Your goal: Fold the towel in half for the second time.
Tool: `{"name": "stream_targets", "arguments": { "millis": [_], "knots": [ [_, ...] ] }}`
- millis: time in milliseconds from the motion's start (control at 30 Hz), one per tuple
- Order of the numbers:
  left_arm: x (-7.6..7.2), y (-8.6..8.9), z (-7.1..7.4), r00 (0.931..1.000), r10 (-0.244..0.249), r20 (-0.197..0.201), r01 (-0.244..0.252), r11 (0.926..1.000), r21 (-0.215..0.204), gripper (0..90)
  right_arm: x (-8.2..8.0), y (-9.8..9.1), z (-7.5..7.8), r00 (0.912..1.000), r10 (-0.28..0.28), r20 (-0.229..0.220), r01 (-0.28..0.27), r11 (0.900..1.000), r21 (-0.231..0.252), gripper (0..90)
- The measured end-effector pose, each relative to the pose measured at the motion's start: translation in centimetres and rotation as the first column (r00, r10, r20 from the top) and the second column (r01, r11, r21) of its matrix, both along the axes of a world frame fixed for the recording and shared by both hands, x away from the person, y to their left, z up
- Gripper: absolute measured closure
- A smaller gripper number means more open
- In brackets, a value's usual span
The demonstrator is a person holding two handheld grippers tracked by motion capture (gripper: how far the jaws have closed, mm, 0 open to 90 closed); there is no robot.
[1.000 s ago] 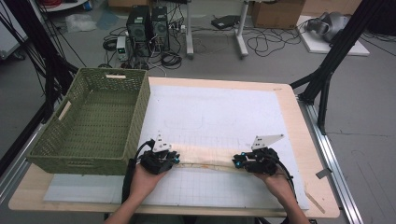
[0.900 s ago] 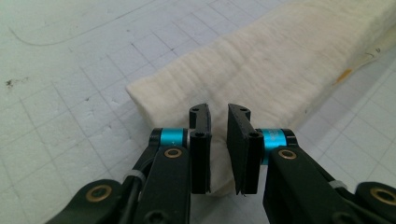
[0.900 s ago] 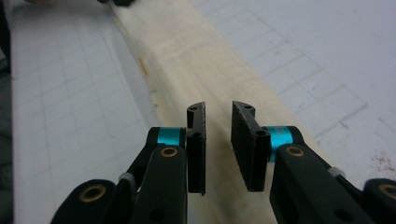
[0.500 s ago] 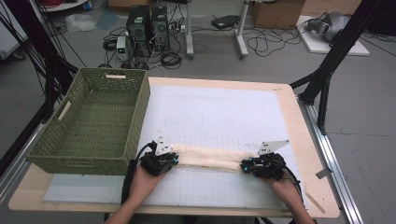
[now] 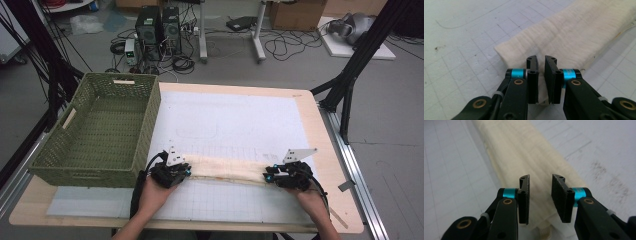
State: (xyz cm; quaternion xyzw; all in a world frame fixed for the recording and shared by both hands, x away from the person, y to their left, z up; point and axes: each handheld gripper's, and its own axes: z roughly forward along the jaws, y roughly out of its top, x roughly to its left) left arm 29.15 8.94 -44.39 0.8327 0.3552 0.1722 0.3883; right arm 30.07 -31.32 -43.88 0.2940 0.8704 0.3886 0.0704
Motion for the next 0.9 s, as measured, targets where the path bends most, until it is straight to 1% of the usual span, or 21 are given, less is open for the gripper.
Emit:
{"name": "stream_targets", "arguments": {
  "millis": [133,233,267,300,367,400,433,467,500,533,600,633,667,733,800,833,900],
  "knots": [
    [0.0,0.0,0.0,1.0,0.0,0.003,-0.001,1.0,0.006,80.6,-0.7,-0.3,-0.1,0.9999,0.012,0.009,-0.012,0.9999,-0.007,67.9],
    [0.0,0.0,0.0,1.0,0.006,0.0,-0.006,1.0,-0.001,80.3,-0.9,-0.6,0.0,1.0,0.005,0.001,-0.005,0.9998,0.017,67.5],
    [-0.1,0.0,0.0,1.0,0.007,0.001,-0.007,1.0,-0.003,79.9,-0.9,-0.6,0.1,0.9999,0.008,0.006,-0.009,0.9996,0.025,67.2],
    [-0.1,0.0,0.0,1.0,0.007,0.002,-0.007,1.0,-0.002,79.5,-1.0,-0.6,0.4,0.9998,0.006,0.017,-0.007,0.9989,0.045,67.4],
    [-0.1,-0.1,0.0,1.0,0.008,0.004,-0.008,1.0,-0.001,79.1,-1.1,-0.4,1.4,0.9983,0.011,0.057,-0.017,0.9955,0.093,68.5],
    [-0.1,-0.1,0.1,0.9999,0.013,0.002,-0.013,0.9999,-0.006,77.8,-1.1,-0.3,1.8,0.9973,0.013,0.073,-0.019,0.9953,0.095,68.5],
    [0.0,-0.1,0.2,0.9999,0.015,0.004,-0.015,0.9998,-0.01,76.2,-1.0,-0.2,2.0,0.9963,0.011,0.085,-0.018,0.9962,0.086,68.8],
    [-0.1,-0.2,0.3,0.9996,0.027,0.012,-0.027,0.9996,-0.012,74.8,-0.9,-0.1,2.0,0.9966,0.011,0.081,-0.017,0.9968,0.078,69.7],
    [-0.2,-0.1,0.4,0.9991,0.035,0.024,-0.035,0.9992,-0.019,71.4,-0.7,-0.1,1.8,0.997,0.01,0.076,-0.015,0.9977,0.066,69.7],
    [-0.3,-0.1,0.5,0.9988,0.037,0.033,-0.036,0.999,-0.027,68.0,-0.7,-0.1,1.6,0.9979,0.006,0.064,-0.009,0.9986,0.052,70.5],
    [-0.6,0.0,0.8,0.9983,0.035,0.047,-0.034,0.9991,-0.025,66.7,-0.7,-0.2,0.8,0.9992,0.015,0.037,-0.016,0.9994,0.031,71.1],
    [-0.7,0.1,0.8,0.9984,0.033,0.046,-0.032,0.9991,-0.029,66.6,-0.8,-0.2,0.5,0.9995,0.018,0.026,-0.018,0.9998,0.011,71.0],
    [-0.8,0.2,0.9,0.9986,0.033,0.042,-0.031,0.999,-0.031,66.6,-0.9,-0.2,0.3,0.9994,0.026,0.023,-0.026,0.9997,0.003,70.6],
    [-1.0,0.3,0.9,0.9986,0.029,0.045,-0.028,0.9992,-0.029,67.2,-1.2,-0.6,0.6,0.9991,0.022,0.035,-0.023,0.9995,0.024,70.4],
    [-1.0,0.5,0.8,0.9994,0.022,0.028,-0.021,0.9996,-0.021,70.3,-1.4,-0.9,0.8,0.9992,0.019,0.037,-0.02,0.999,0.04,70.7],
    [-1.0,0.6,0.7,0.9996,0.021,0.019,-0.02,0.9997,-0.016,71.6,-1.5,-1.0,0.8,0.9992,0.016,0.037,-0.017,0.9991,0.039,70.8],
    [-0.9,0.7,0.4,0.9996,0.028,0.01,-0.028,0.9996,-0.011,74.5,-1.5,-0.9,0.4,0.9996,0.024,0.015,-0.024,0.9996,0.015,72.4]
  ]
}}
